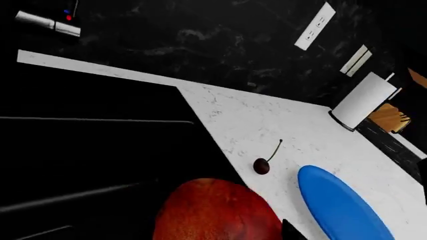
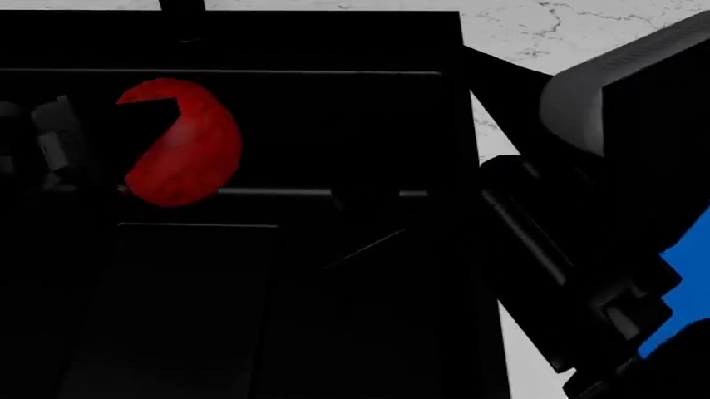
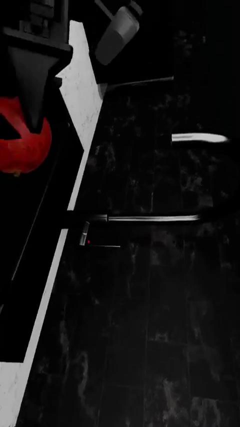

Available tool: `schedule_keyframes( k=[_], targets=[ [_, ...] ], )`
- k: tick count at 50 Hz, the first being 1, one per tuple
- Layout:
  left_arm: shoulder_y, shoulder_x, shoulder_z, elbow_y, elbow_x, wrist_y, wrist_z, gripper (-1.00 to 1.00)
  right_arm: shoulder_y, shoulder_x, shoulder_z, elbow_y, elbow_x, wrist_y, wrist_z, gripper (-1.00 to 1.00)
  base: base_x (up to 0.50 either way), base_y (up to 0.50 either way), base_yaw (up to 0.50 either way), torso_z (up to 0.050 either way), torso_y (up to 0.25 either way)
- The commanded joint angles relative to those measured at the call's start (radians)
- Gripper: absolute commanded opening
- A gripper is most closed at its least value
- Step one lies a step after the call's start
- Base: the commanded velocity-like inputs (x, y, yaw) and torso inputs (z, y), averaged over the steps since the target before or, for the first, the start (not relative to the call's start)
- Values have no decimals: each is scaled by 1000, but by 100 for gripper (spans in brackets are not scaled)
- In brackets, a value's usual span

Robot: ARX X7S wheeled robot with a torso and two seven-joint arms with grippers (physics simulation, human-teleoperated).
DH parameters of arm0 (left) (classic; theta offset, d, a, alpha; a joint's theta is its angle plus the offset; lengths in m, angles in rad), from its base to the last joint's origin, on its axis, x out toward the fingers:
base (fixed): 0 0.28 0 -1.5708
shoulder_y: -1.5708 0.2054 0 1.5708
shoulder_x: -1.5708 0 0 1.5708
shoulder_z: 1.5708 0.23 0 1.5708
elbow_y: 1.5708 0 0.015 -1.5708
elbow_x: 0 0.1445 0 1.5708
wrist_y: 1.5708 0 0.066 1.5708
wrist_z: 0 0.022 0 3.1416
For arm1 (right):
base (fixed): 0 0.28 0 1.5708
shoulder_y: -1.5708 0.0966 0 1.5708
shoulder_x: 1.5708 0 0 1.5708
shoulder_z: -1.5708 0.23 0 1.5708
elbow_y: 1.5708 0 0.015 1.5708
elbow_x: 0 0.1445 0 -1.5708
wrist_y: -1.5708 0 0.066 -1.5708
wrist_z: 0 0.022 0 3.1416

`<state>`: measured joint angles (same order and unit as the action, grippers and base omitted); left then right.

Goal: Pick the pomegranate from the sink and place it on the plate located on the counter

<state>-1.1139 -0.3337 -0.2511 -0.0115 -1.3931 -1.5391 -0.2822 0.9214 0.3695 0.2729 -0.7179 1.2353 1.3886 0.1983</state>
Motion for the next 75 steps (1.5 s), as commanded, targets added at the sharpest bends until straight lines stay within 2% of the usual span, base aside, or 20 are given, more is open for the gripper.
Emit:
schedule_keyframes(
  k=[1,10,22,30,45,54,60,61,75],
  targets=[
    [-163,-9,53,-222,38,9,127,-100,46,28,59,25,204,98,31,100,0,0,0,0,0],
    [-251,11,110,-307,-2,13,145,-100,57,76,45,57,427,85,149,100,0,0,0,0,0],
    [-291,45,128,-336,-186,-6,24,-100,69,78,-6,63,475,51,168,100,0,0,0,0,0],
    [-290,54,162,-350,-270,5,6,-100,91,64,-47,68,427,48,146,100,0,0,0,0,0],
    [-237,48,210,-263,-542,36,-186,-100,93,45,-141,66,181,14,12,100,0,0,0,0,0],
    [-220,43,253,-226,-666,68,-242,-100,91,43,-205,72,84,-23,-34,100,0,0,0,0,0],
    [-220,37,271,-207,-694,78,-249,-100,85,47,-225,69,70,-36,-47,100,0,0,0,0,-3],
    [-219,36,271,-209,-693,79,-245,-100,83,49,-226,65,72,-37,-48,-100,0,0,0,0,0],
    [-219,23,298,-198,-729,104,-244,-100,89,64,-225,58,101,-47,-27,-100,0,0,0,0,0]
  ],
)
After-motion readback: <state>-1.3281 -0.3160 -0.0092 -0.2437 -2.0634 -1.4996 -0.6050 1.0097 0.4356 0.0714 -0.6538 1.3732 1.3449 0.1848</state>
